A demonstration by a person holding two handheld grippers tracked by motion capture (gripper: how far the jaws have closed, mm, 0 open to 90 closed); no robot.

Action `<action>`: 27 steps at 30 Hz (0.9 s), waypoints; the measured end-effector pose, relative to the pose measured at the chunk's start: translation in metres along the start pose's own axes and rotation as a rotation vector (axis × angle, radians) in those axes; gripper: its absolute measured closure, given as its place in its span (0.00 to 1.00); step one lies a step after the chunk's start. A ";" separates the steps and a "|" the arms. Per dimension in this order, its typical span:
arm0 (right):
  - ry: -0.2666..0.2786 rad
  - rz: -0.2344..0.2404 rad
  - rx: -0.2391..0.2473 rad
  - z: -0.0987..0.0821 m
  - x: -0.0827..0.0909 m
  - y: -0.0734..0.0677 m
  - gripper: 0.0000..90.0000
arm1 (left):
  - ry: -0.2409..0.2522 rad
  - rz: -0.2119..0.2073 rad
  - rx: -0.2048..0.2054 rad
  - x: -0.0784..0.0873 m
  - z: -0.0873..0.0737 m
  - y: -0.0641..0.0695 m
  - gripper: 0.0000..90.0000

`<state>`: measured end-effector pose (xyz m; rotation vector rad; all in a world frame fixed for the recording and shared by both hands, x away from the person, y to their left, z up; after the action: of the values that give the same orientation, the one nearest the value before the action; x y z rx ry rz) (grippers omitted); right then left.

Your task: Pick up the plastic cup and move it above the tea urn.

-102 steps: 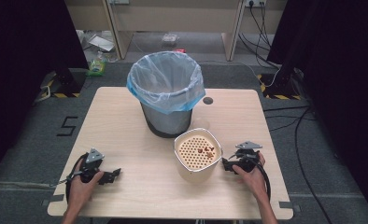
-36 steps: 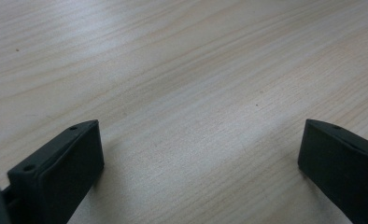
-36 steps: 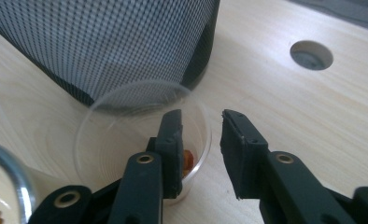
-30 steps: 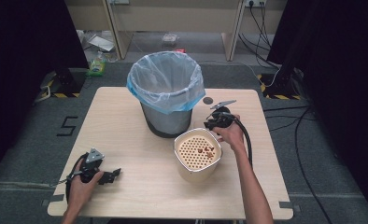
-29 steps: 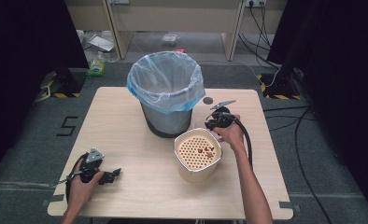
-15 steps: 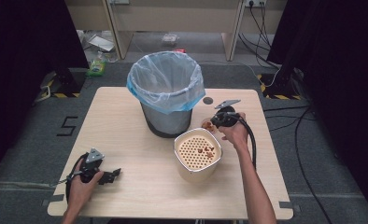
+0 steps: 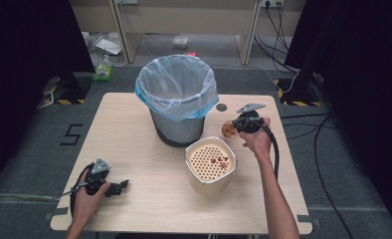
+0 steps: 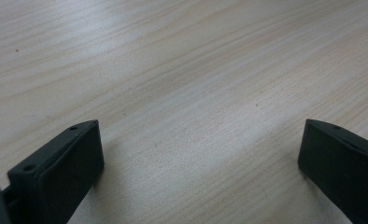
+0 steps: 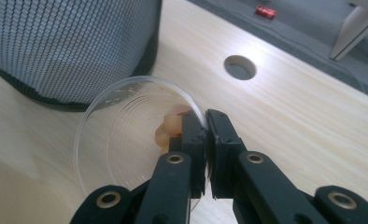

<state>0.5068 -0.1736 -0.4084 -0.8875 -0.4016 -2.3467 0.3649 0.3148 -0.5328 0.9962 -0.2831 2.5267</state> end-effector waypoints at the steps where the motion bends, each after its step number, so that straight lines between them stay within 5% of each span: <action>1: 0.005 -0.007 0.002 0.000 0.002 0.002 0.96 | 0.000 -0.001 -0.001 0.000 0.000 0.000 0.00; 16: 0.099 -0.083 0.038 0.006 0.040 0.005 0.96 | -0.001 -0.003 -0.003 -0.001 0.001 -0.001 0.00; 27: 0.172 -0.087 0.108 0.011 0.059 -0.017 0.96 | -0.001 -0.003 -0.004 -0.001 0.001 -0.001 0.00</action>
<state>0.4663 -0.1805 -0.3619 -0.6232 -0.4987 -2.4327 0.3667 0.3152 -0.5327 0.9956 -0.2862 2.5221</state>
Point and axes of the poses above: each handheld gripper's, and its own axes: x roughly backward along the jaws, z roughly out of its top, y roughly to its right, the point moved 1 cm from there along -x, roughly forward along the jaws, and after that the axes turned 5 degrees about z, right-handed, at the moved point
